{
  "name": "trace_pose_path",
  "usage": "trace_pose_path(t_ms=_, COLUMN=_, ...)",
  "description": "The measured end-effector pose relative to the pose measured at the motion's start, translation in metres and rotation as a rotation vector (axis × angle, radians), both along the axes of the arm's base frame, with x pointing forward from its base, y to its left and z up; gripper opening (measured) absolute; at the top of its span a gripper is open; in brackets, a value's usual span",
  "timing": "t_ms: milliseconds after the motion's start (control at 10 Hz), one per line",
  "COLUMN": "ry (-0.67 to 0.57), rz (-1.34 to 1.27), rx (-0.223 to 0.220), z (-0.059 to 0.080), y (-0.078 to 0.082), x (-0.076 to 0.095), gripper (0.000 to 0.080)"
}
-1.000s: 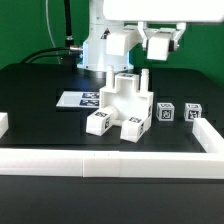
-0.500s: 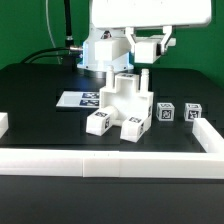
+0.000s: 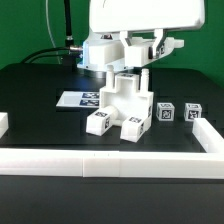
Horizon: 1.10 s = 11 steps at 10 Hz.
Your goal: Assemble chair
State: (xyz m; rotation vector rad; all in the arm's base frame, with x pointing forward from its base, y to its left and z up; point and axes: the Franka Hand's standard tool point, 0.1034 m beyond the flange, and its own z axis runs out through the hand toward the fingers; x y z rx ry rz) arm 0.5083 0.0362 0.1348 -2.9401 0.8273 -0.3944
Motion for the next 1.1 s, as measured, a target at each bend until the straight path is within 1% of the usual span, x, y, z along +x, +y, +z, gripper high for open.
trace_pose_path(t_ms=200, ry=0.003, rz=0.007, rx=-0.004, z=-0.002, y=0.000, x=-0.001, gripper=0.0285)
trace_pose_path(t_ms=500, ry=0.022, rz=0.002, rx=-0.013, z=-0.010, y=-0.002, x=0.001, gripper=0.0285)
trace_pose_path(t_ms=700, ry=0.024, rz=0.003, rx=-0.013, z=-0.011, y=-0.005, x=0.002, gripper=0.0285)
trace_pose_path(t_ms=1100, ry=0.027, rz=0.015, rx=-0.017, z=-0.013, y=-0.003, x=0.001, gripper=0.0285)
